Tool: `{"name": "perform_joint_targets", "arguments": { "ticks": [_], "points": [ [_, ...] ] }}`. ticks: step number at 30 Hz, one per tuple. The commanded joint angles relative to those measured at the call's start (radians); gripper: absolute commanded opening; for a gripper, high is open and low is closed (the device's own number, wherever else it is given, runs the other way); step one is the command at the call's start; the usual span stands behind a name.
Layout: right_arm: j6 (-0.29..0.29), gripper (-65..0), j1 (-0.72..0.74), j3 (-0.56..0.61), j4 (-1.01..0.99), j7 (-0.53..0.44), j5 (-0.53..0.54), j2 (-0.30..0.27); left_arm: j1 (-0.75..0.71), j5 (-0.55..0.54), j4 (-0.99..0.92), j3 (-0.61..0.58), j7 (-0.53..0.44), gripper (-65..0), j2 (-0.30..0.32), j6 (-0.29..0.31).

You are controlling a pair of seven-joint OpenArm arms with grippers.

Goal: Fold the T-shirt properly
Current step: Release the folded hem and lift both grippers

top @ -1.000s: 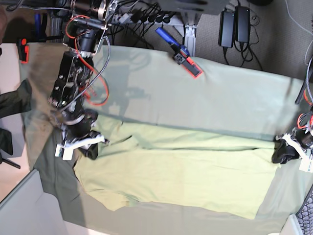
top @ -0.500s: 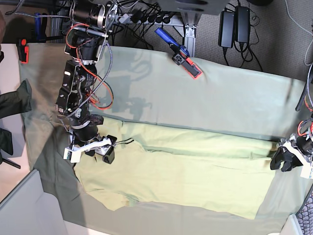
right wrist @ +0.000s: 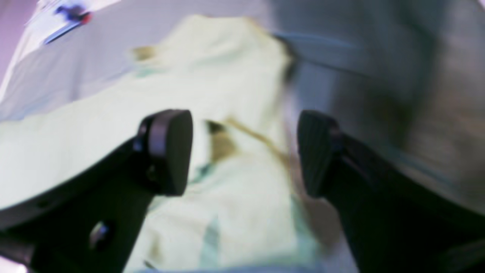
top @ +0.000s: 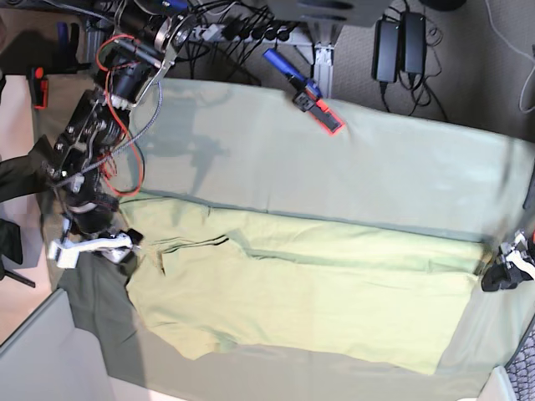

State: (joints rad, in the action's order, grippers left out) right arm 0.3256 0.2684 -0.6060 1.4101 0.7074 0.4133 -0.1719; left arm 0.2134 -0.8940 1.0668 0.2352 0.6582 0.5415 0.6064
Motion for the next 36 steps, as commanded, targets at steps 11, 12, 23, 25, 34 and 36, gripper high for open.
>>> {"name": "perform_joint_targets", "arguments": {
  "ticks": [11, 12, 23, 25, 34, 36],
  "points": [
    [0.019, -22.0, -0.182, -0.120, -0.004, -0.015, 0.139, -0.018, -0.048, -0.030, 0.016, 0.034, -0.026, -27.4, 0.018, 0.019],
    [0.019, -22.0, -0.192, -0.120, -0.008, -0.015, 0.144, -0.011, -0.051, -0.030, 0.016, 0.034, -0.025, -27.4, 0.018, 0.019],
    [0.014, -22.0, -0.197, -0.118, -0.019, -0.061, 0.151, 0.084, -0.095, -0.030, 0.016, 0.034, -0.029, -27.4, 0.018, 0.018],
    [0.011, -22.0, -0.187, -0.118, -0.040, -0.080, 0.145, 0.089, -0.100, -0.030, 0.016, 0.034, -0.034, -27.4, 0.018, 0.018],
    [0.012, -22.0, -0.100, -0.109, -0.215, -0.123, 0.183, 0.090, -0.100, -0.030, 0.016, 0.034, -0.034, -27.4, 0.018, 0.018],
    [0.013, -22.0, -0.094, -0.091, -0.219, -0.120, 0.187, 0.094, -0.100, -0.030, 0.016, 0.034, -0.034, -27.4, 0.018, 0.017]
  ]
}}
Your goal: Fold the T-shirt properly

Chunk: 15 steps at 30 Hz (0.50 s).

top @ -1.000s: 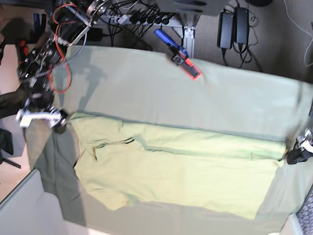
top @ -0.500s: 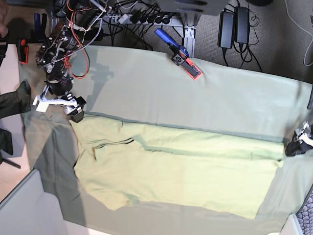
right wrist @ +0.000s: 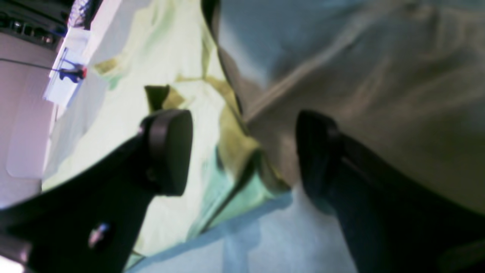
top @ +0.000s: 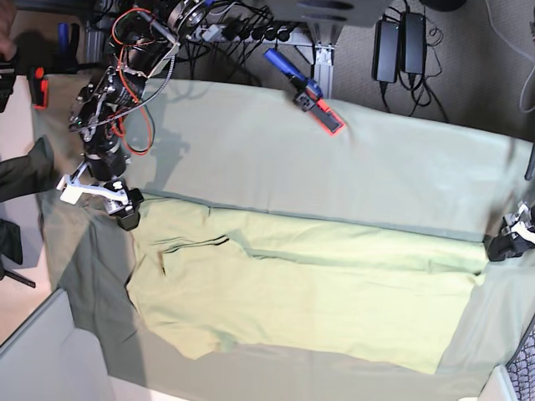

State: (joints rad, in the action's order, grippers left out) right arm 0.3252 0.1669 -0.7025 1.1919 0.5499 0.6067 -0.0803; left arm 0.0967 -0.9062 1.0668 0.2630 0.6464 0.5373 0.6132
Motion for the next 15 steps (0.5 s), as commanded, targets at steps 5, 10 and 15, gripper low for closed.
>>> {"name": "perform_joint_targets", "arguments": {
  "ticks": [5, 10, 15],
  "points": [
    [0.013, -22.2, 0.006, 0.060, 0.000, 0.098, 0.005, 0.024, 0.016, -0.017, 0.016, 0.006, -0.022, -27.4, 0.021, -0.019],
    [0.012, -26.0, 0.007, 0.063, 0.002, 0.102, 0.008, 0.049, 0.014, 0.009, 0.016, 0.006, -0.022, -27.4, -0.003, -0.053],
    [0.013, -60.7, 0.006, 0.063, 0.002, 0.102, 0.038, 0.050, 0.011, 0.010, 0.015, 0.006, -0.024, -27.4, -0.055, -0.053]
  ]
}}
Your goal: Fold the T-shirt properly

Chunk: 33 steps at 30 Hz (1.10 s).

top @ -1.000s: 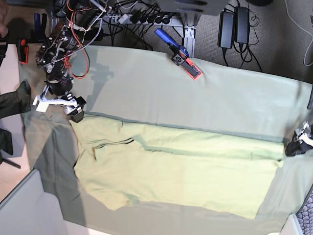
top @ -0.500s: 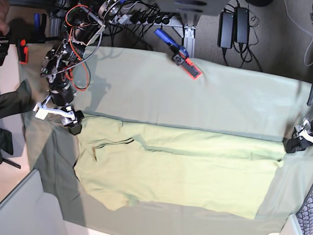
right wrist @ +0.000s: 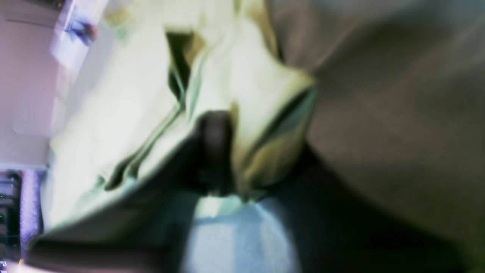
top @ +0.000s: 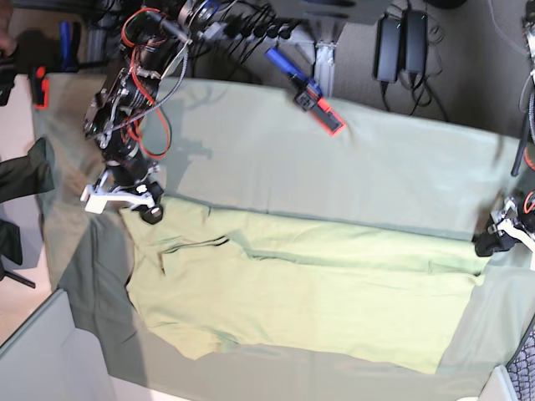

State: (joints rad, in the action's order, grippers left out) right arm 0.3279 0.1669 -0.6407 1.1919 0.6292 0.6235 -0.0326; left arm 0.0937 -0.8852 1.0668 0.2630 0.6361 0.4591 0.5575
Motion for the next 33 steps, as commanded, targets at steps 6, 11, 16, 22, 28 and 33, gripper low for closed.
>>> {"name": "perform_joint_targets", "arguments": {
  "ticks": [6, 11, 16, 22, 28, 33],
  "points": [
    [0.010, -63.7, 0.006, 0.002, 0.002, 0.023, 0.020, -0.001, 0.023, 0.023, 0.015, 0.006, -0.042, -27.4, -0.027, -0.005],
    [0.013, -63.7, 0.002, 0.002, 0.002, 0.027, 0.020, 0.000, 0.023, 0.039, 0.015, 0.006, -0.061, -27.4, -0.058, -0.013],
    [0.013, -65.0, 0.002, 0.002, 0.002, 0.027, 0.020, 0.000, 0.025, 0.074, 0.015, 0.006, -0.110, -40.6, -0.068, -0.012],
    [0.027, -65.0, 0.002, 0.002, 0.005, 0.043, 0.033, -0.001, 0.034, 0.094, 0.016, 0.006, -0.123, -65.0, -0.055, 0.141],
    [0.054, -65.0, 0.001, 0.002, 0.079, 0.154, 0.103, -0.007, 0.034, -0.031, 0.017, 0.006, -0.069, -65.0, 0.011, 0.141],
    [0.054, -65.0, 0.001, 0.002, 0.120, 0.175, 0.126, -0.040, 0.031, -0.093, 0.017, 0.006, -0.024, -65.0, 0.071, 0.141]
  ]
}}
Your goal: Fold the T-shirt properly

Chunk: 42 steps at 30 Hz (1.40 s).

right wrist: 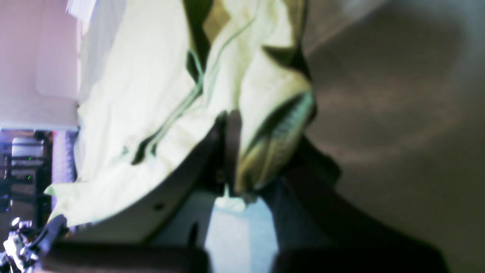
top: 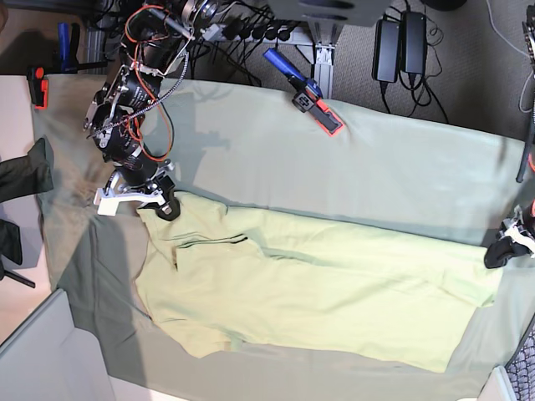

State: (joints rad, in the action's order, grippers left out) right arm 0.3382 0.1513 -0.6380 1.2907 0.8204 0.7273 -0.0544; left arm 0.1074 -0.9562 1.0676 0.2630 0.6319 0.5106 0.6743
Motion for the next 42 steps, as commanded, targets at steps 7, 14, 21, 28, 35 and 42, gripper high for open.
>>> {"name": "perform_joint_targets", "arguments": {
  "ticks": [7, 14, 21, 28, 35, 42],
  "points": [
    [0.044, -65.0, -0.022, -0.001, 0.032, -0.007, 0.048, -0.059, -0.005, -0.072, 0.016, 0.006, 0.024, -65.0, 0.033, 0.024],
    [0.055, -65.0, -0.155, -0.001, 0.150, -0.008, 0.066, -0.065, -0.061, -0.124, 0.018, 0.007, 0.060, -65.0, 0.034, 0.024],
    [0.055, -65.0, -0.299, -0.002, 0.281, -0.008, 0.068, -0.087, -0.163, -0.187, 0.072, 0.012, 0.124, -65.0, 0.049, 0.024],
    [0.055, -65.0, -0.431, -0.004, 0.375, -0.008, 0.089, -0.163, -0.306, -0.198, 0.226, 0.090, 0.136, -65.0, 0.070, 0.024],
    [0.055, -65.0, -0.506, -0.036, 0.389, -0.007, 0.114, -0.216, -0.420, -0.200, 0.315, 0.129, 0.135, -65.0, 0.073, 0.024],
    [0.056, -65.0, -0.554, -0.070, 0.389, -0.003, 0.133, -0.216, -0.443, -0.203, 0.315, 0.129, 0.136, -65.0, 0.074, 0.024]
  ]
}}
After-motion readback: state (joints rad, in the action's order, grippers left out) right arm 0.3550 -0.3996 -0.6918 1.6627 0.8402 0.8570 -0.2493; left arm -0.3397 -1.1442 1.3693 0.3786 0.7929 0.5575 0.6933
